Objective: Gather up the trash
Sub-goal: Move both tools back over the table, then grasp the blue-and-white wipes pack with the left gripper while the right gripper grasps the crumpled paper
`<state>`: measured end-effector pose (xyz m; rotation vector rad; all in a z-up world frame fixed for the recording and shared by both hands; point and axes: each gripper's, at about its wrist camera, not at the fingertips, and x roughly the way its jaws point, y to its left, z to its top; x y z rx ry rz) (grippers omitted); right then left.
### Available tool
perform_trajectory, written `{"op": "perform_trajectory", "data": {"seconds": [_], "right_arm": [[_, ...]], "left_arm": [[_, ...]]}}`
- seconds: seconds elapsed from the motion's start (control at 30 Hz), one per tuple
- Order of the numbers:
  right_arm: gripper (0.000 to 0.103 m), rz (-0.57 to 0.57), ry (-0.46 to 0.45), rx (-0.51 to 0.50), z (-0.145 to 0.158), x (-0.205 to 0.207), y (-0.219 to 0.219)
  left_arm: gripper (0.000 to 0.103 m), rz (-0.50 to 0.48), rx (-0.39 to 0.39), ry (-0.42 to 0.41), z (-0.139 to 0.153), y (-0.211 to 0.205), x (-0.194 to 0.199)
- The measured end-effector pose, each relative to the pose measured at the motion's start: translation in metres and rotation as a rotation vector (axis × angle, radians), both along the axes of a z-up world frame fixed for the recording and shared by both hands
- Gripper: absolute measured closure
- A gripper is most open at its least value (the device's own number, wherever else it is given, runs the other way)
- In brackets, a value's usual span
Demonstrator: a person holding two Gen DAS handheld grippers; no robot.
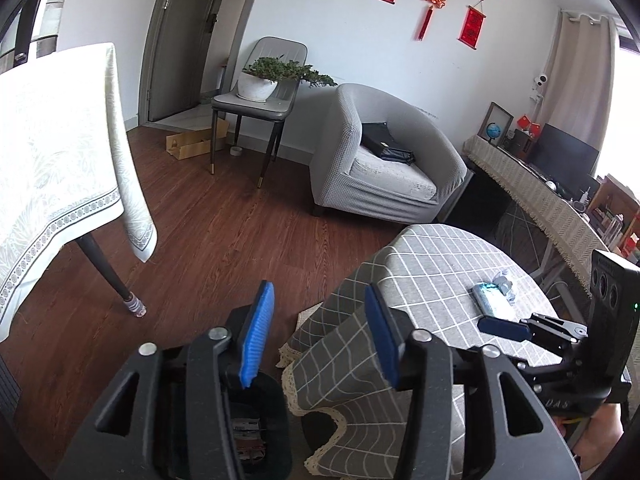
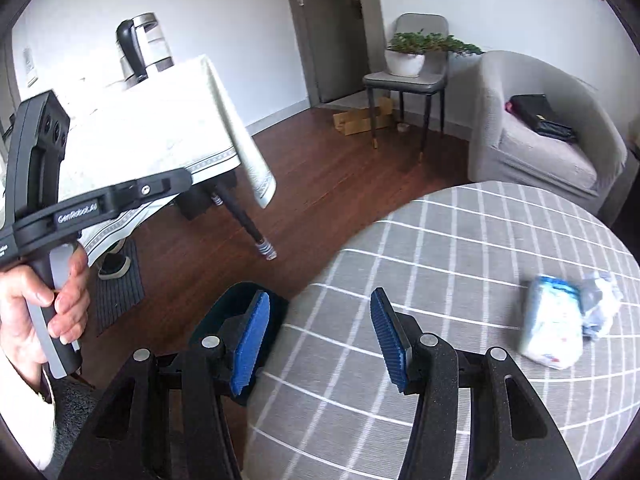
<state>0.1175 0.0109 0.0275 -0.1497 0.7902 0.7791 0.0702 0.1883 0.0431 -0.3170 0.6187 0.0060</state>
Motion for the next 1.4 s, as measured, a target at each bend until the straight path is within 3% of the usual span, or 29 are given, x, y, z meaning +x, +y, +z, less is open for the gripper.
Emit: {"op": "perform_trajectory", "data": {"seconds": [0.23, 0.33, 0.53, 0.73, 1.0, 1.4], "right_arm": [[0.049, -0.161, -0.042, 0.020, 0.025, 0.036, -0.065], [0.029, -0.212, -0.061, 0.047, 0.034, 0.046, -0.099], [0.027, -0.313, -0.032, 0.089, 0.019, 0.064, -0.166], [0.023, -0.401, 0.037, 0.095, -0.010, 0.071, -0.216], [0.023, -0.442, 0.056, 0.134, -0.016, 0.071, -0.262], [0.022, -0.422, 0.087, 0.158, -0.017, 0.094, -0.271]], "left_arm": [[0.036, -0.057, -0.007, -0.011, 0.006, -0.053, 0.019], [0.031, -0.087, 0.010, 0.004, 0.005, -0.079, 0.030], [0.010, -0.157, 0.047, 0.015, 0.000, -0.136, 0.050], [0.009, -0.221, 0.092, 0.088, -0.016, -0.190, 0.077], [0.009, -0.289, 0.140, 0.172, -0.038, -0.257, 0.103], [0.010, -0.300, 0.217, 0.243, -0.062, -0.287, 0.142]]}}
